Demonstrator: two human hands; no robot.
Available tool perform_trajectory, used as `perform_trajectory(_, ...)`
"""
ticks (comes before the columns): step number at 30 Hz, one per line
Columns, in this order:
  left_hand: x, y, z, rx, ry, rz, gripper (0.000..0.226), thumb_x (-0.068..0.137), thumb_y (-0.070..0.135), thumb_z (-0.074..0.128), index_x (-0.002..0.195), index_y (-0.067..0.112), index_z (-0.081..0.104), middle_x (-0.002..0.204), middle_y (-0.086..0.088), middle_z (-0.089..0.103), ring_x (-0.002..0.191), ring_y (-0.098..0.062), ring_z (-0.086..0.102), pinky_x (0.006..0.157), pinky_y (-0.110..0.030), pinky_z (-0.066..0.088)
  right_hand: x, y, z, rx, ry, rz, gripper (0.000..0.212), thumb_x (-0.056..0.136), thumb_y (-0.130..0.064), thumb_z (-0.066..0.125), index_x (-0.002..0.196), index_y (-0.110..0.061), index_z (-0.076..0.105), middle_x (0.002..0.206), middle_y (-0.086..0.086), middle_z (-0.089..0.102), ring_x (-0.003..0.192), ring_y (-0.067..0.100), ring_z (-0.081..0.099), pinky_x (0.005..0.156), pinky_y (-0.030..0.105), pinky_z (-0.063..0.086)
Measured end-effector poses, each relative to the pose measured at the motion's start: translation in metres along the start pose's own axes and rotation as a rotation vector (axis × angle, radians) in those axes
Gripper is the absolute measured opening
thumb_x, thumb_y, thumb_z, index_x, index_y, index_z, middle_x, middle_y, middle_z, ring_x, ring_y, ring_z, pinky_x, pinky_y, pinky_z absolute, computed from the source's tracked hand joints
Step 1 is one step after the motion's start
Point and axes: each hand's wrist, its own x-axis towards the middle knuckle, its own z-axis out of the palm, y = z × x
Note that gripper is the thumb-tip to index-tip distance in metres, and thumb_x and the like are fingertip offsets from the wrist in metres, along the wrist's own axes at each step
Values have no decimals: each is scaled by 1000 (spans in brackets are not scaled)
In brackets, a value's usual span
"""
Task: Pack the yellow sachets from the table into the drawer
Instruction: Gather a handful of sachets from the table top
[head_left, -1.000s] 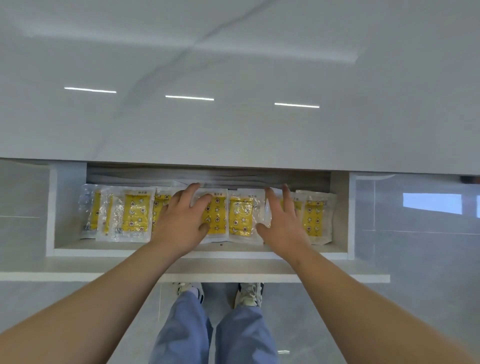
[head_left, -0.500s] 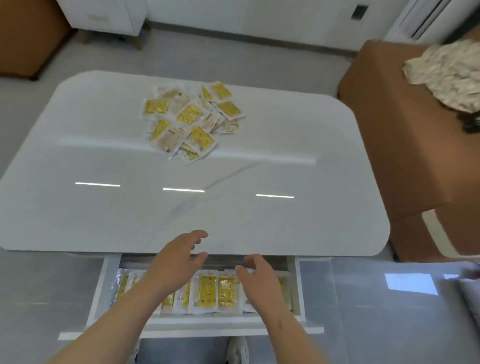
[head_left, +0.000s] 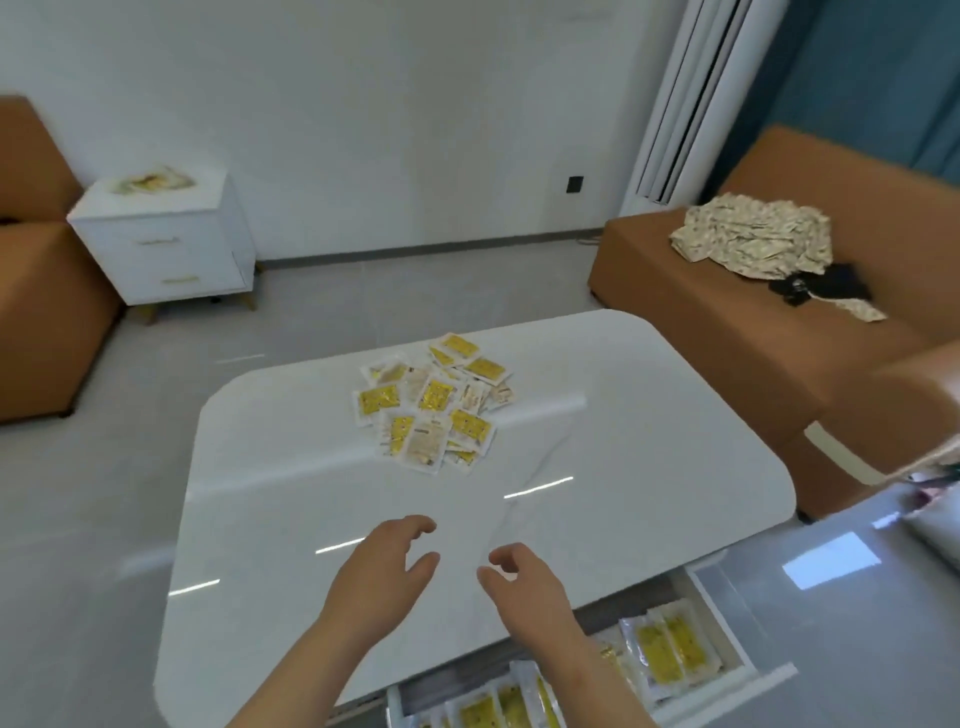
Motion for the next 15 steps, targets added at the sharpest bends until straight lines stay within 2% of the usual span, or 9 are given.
perform_trajectory(6,-25,-30,-65,1,87,49,34,92,32,52,126,31,50,130,9,51,112,-8,52,90,-22,40,-30,-51,44,-32,63,-136,33,95,-30,48,126,-19,49,132,-1,48,103,7,44,82,18,35)
perform_trajectory(11,-47,-74,-114,-3,162,18,32,92,33,52,124,31,51,128,9,52,109,-8,53,87,-23,42,-42,-95,95,-40,39,-214,32,94,-29,50,124,-18,51,130,-1,49,116,13,47,86,20,36)
perform_trajectory(15,-48,-128,-167,-17,200,-8,30,93,31,52,123,30,51,124,7,53,100,-6,51,81,-20,38,-43,-141,151,-52,26,-255,31,92,-28,51,121,-18,53,128,-1,50,106,9,46,84,20,37)
